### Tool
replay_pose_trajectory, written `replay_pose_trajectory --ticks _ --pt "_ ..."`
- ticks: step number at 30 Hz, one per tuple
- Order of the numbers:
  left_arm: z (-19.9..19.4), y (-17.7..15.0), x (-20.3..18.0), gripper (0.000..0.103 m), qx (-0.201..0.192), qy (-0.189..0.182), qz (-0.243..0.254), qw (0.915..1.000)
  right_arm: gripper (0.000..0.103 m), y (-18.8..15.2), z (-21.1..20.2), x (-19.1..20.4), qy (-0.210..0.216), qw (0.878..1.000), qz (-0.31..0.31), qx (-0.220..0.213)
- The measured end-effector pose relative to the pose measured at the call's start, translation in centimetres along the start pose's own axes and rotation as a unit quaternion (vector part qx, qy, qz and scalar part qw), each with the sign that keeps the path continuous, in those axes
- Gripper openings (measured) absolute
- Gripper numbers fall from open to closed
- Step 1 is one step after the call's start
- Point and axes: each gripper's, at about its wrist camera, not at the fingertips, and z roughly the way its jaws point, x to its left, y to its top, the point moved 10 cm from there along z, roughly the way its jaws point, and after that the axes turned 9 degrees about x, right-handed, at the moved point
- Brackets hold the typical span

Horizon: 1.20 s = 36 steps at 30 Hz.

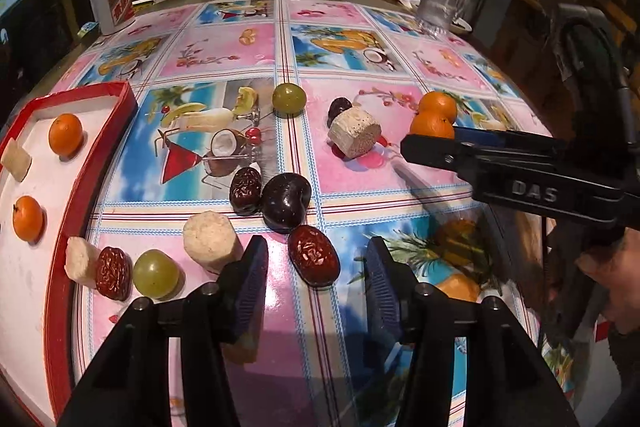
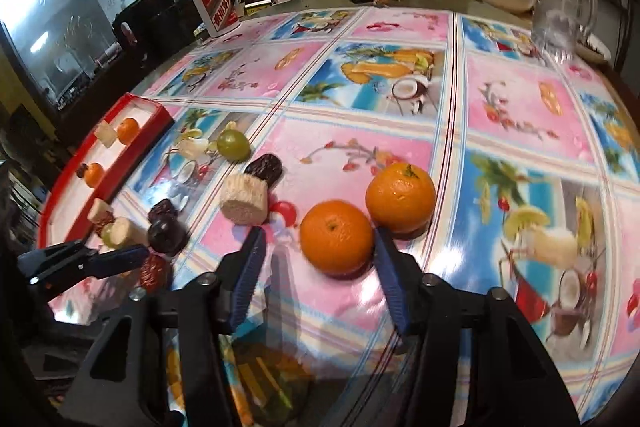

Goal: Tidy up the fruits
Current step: 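Move both open tools back over the remaining fruit, then grasp an orange with the right tool while the left tool grasps a red date, then carry the orange and red date over the red tray and lower them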

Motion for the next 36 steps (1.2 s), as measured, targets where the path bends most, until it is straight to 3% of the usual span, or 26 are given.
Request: replay_pose_trajectory --ticks 4,6,8,10,17,29,36 --pt "-0.1 -0.1 0.2 0.047 -0.012 0.011 -0.017 0.9997 0.039 0.4 0.0 -0.1 -0.030 0.999 -0.027 -0.008" --pt "-0.3 -0.2 0.5 0.029 -0.017 0.018 -0.023 0.9994 0.039 0.4 -0.1 -0.2 -0.029 0.999 -0.027 -0.009" --pt "-0.4 -0.3 0.9 0.020 -0.016 0.008 -0.035 0.9992 0.039 0.2 -0.2 -0.3 -0.026 0.999 -0.021 -0.011" --pt "-0.5 -0.5 1.0 0.020 -0.015 -0.004 -0.047 0.9988 0.039 -0.1 -0.4 -0.5 -0.019 1.000 -0.009 -0.011" --pt "-1.0 -2.0 -0.3 0.021 -0.009 0.011 -0.023 0.9996 0.039 -2.9 -2.3 -0.5 -0.002 1.000 0.002 -0.007" --pt "-2.9 -6.0 -1.4 0.021 0.003 -0.021 -0.018 0.9996 0.039 -9.2 -6.9 0.6 0.006 1.000 0.026 -0.016" --pt "-2.9 -6.3 -1.6 0.022 0.001 0.003 0.016 0.9999 0.039 -10.9 -6.7 2.0 -0.007 1.000 0.030 -0.004"
